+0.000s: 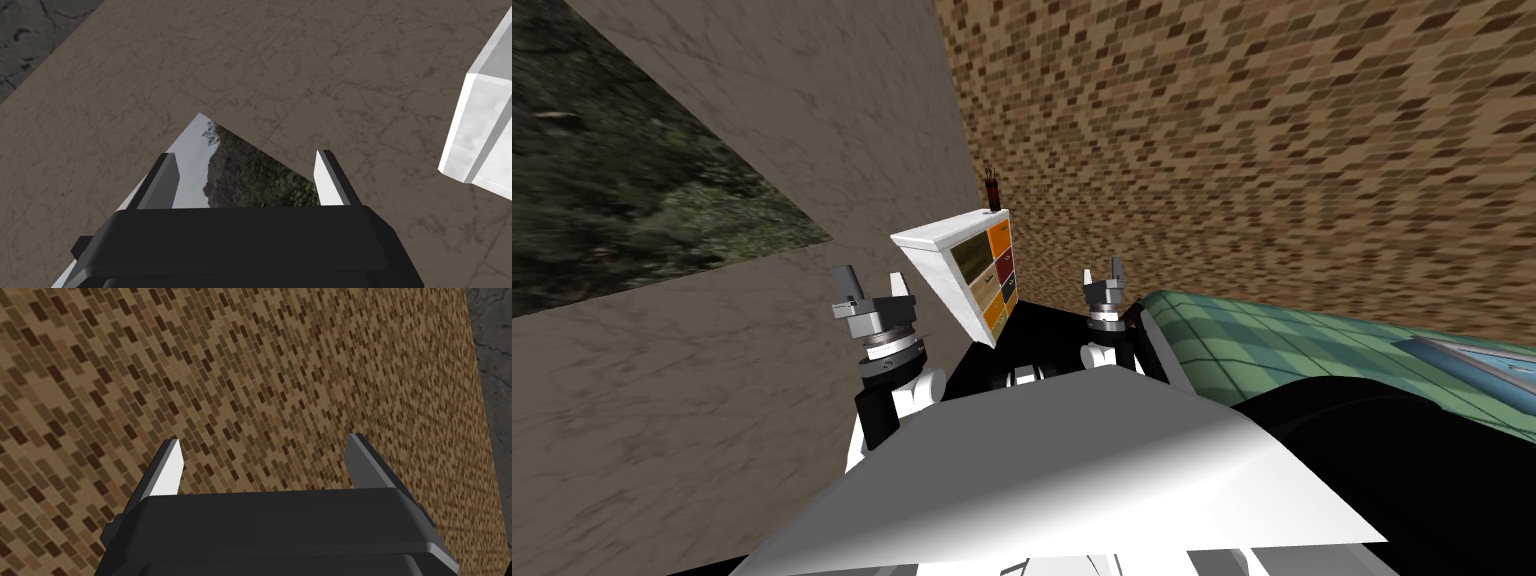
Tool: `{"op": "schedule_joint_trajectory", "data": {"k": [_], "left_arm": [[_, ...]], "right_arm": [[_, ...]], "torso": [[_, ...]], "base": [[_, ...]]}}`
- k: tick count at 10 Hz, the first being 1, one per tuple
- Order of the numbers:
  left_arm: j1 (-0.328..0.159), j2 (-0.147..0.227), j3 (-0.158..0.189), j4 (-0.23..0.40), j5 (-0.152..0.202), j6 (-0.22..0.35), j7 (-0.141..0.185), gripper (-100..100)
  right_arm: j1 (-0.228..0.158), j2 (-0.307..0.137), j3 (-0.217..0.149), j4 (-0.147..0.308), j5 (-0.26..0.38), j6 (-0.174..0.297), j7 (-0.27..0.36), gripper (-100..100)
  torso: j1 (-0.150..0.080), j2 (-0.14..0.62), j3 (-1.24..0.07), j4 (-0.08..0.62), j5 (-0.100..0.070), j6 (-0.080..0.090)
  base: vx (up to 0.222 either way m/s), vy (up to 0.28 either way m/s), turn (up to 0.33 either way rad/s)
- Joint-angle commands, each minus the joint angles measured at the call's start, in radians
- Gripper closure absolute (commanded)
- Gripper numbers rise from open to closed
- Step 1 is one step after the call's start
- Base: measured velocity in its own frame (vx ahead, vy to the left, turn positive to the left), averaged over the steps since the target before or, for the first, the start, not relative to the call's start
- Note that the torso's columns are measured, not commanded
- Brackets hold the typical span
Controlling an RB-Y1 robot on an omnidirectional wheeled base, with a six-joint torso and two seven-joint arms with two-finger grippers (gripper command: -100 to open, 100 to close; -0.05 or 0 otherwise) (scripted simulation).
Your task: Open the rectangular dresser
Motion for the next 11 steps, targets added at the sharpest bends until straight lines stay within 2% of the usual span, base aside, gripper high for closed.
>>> {"op": "schedule_joint_trajectory", "data": {"k": [1,2,3,5,11], "left_arm": [[-0.009,0.04,-0.006,0.021,-0.003,0.01,-0.001,-100],[-0.015,0.055,-0.009,0.034,-0.006,0.016,-0.002,-100],[-0.03,0.08,-0.018,0.068,-0.011,0.031,-0.004,-100],[-0.048,0.097,-0.029,0.108,-0.017,0.05,-0.006,-100],[-0.108,0.108,-0.064,0.242,-0.039,0.112,-0.014,-100]], "right_arm": [[0.0,0.0,0.0,0.0,0.0,0.0,0.0,0],[0.0,0.0,0.0,0.0,0.0,0.0,0.0,0],[0.0,0.0,0.0,0.0,0.0,0.0,0.0,0],[0.0,0.0,0.0,0.001,0.0,0.0,0.0,0],[0.0,0.0,0.0,0.001,0.0,0.0,0.0,0]], "torso": [[0.0,0.074,-0.148,0.074,0.0,0.0],[0.001,0.107,-0.217,0.107,0.0,0.0],[0.002,0.115,-0.237,0.116,0.001,0.0],[0.001,0.118,-0.242,0.12,0.0,0.0],[0.0,0.121,-0.241,0.121,0.0,0.0]], "base": [[0.023,0.01,-0.053],[0.034,0.032,-0.06],[0.055,0.053,-0.102],[0.063,0.048,-0.068],[0.056,0.043,-0.074]]}}
